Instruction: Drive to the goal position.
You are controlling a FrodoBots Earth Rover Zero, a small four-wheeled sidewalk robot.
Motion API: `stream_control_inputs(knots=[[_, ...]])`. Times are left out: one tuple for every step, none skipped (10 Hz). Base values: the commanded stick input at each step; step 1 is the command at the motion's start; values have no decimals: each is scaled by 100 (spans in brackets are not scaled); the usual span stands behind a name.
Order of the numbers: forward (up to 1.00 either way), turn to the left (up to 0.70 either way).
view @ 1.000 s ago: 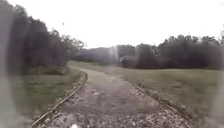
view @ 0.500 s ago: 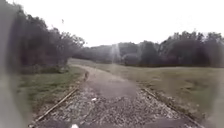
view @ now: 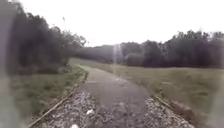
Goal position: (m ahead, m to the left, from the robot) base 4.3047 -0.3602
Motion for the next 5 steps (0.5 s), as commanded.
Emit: stream_control_inputs(knots=[[85, 0], [85, 0], [85, 0], [85, 0], [85, 0]])
